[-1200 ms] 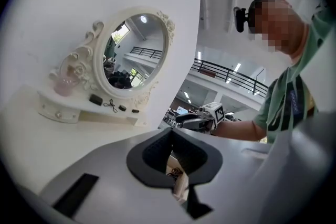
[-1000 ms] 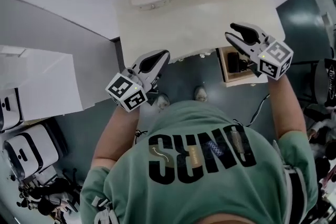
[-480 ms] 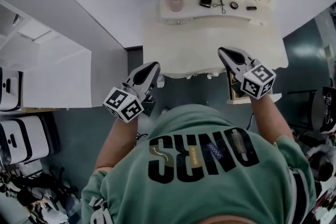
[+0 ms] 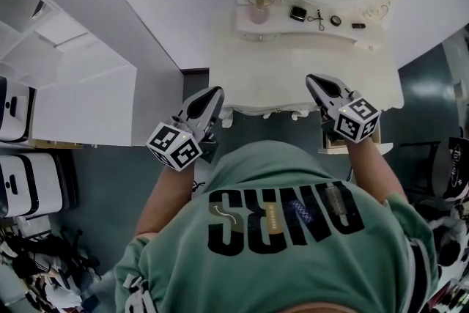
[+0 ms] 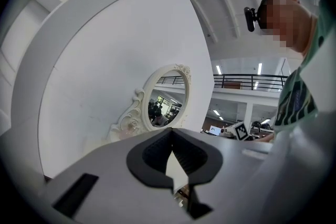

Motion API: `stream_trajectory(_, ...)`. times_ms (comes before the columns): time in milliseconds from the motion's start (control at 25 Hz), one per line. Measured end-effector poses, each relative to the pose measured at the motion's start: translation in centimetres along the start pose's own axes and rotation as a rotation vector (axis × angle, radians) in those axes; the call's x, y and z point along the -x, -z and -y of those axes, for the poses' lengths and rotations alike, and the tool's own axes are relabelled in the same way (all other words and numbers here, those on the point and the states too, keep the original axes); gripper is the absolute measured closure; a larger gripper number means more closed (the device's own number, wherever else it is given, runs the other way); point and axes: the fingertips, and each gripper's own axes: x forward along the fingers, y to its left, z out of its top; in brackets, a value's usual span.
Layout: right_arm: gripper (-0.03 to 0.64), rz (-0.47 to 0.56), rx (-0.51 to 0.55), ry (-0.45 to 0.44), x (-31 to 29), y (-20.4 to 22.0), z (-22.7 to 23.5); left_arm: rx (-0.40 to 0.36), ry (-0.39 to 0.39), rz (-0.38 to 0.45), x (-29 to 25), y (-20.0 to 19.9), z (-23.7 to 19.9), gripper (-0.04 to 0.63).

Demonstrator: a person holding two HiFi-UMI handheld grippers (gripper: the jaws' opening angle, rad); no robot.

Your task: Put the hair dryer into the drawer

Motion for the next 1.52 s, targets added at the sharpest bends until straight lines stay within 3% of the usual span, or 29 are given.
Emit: stream_trajectory(1520, 0.624, -0.017, 0.059, -0.021, 0.53, -0.09, -0.69, 0.007, 0.015, -0.004, 0.59, 0.27, 0.62, 0.586)
